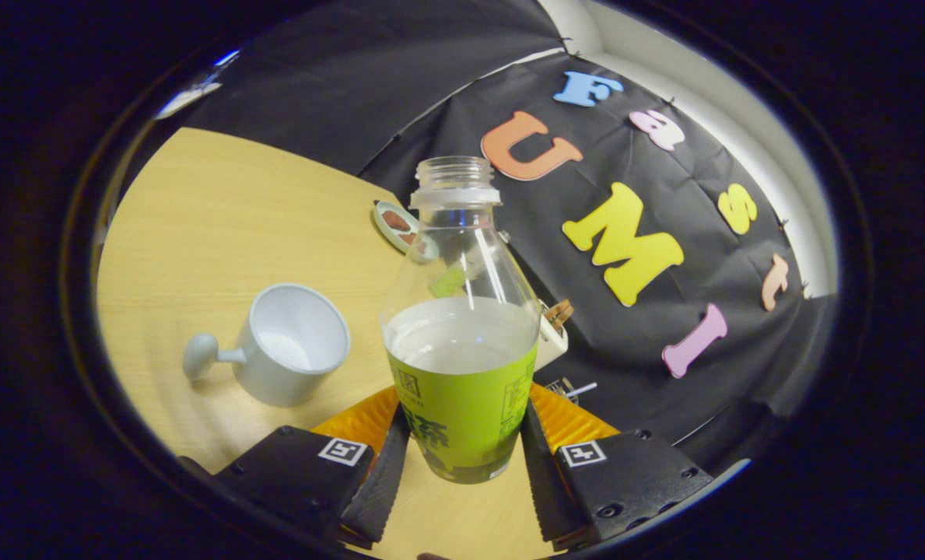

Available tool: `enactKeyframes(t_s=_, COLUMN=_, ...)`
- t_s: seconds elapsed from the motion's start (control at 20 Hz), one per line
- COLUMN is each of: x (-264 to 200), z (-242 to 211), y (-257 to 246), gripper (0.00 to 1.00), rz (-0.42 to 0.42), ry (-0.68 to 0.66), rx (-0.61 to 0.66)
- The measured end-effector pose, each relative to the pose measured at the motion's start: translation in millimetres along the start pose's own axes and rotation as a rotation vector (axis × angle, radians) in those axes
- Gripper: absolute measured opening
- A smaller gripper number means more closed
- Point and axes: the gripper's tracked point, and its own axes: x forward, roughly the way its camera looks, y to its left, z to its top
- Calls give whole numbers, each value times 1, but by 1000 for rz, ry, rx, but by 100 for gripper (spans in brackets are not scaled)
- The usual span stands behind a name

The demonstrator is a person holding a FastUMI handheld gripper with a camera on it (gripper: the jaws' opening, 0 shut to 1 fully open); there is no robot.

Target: Take the bottle from table, then pour the juice into the cup, finally place the bottle on the coaster

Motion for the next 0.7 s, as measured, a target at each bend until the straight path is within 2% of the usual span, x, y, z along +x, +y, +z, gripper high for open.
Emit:
enactKeyframes(t_s=0.4, x=14, z=20, y=-26, gripper=76, rz=78, ry=-71, rx=451)
enactKeyframes(t_s=0.7, x=51, z=22, y=-21, gripper=76, rz=141, ry=-132, rx=626)
